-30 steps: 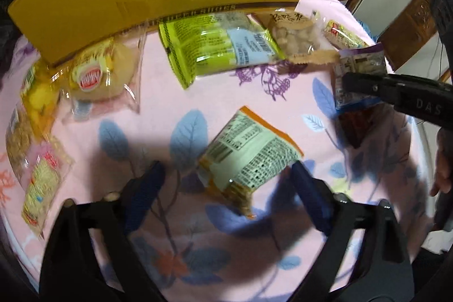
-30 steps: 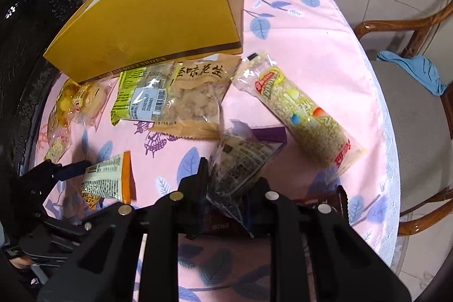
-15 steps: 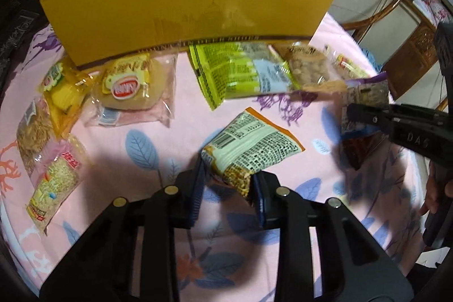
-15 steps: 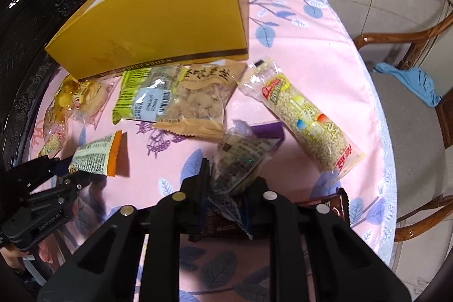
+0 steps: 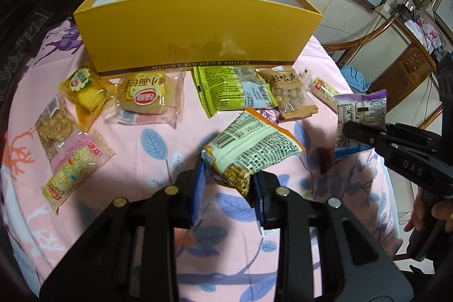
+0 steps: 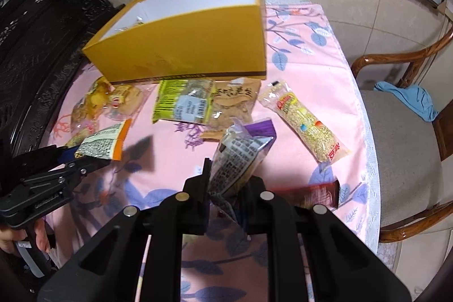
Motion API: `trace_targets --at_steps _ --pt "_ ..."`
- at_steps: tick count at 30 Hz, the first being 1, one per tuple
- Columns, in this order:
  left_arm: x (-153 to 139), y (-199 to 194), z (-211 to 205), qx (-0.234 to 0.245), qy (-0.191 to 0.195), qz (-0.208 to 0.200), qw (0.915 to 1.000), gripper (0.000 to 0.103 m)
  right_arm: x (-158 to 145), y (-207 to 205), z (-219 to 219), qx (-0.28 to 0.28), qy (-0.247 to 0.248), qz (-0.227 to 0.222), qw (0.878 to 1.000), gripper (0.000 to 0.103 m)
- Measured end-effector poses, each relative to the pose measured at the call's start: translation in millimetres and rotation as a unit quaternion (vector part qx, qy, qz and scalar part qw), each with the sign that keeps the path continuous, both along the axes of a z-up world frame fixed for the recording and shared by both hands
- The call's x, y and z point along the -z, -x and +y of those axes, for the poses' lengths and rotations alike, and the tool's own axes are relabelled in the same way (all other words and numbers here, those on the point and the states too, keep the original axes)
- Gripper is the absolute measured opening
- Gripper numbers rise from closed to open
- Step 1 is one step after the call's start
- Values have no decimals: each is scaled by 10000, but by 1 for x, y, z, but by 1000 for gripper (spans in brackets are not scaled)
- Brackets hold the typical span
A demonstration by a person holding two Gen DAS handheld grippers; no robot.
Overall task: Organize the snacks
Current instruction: 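Lower both packs into the yellow box and open both tools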
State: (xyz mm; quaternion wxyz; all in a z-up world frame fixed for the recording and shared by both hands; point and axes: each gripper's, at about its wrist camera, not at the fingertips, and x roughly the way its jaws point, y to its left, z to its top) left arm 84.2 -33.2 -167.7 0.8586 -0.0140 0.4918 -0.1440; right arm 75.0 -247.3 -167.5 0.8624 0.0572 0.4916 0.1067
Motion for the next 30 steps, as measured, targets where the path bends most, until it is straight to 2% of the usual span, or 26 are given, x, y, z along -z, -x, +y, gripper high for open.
trace_targets --at_steps 4,8,14,17,25,30 --pt "-6 -6 -4 -100 60 -68 9999 29 -8 1 12 -187 65 -99 9998 16" --pt "-28 -25 3 -368 115 -244 9990 29 -20 -12 32 -429 79 -246 9987 16" --pt "-78 -87 14 -749 38 -664 9950 30 -72 -61 61 -642 -15 -919 9937 16" --pt "-91 -113 17 -843 37 -754 9936 30 -93 -92 69 -633 -43 -1149 9913 16" --pt "-106 -155 13 -887 -115 -860 9923 30 -112 -146 76 -544 -43 -1187 9914 16" --pt "-109 -172 13 -905 -122 -866 9920 30 -114 -161 79 -533 8 -1173 9917 16"
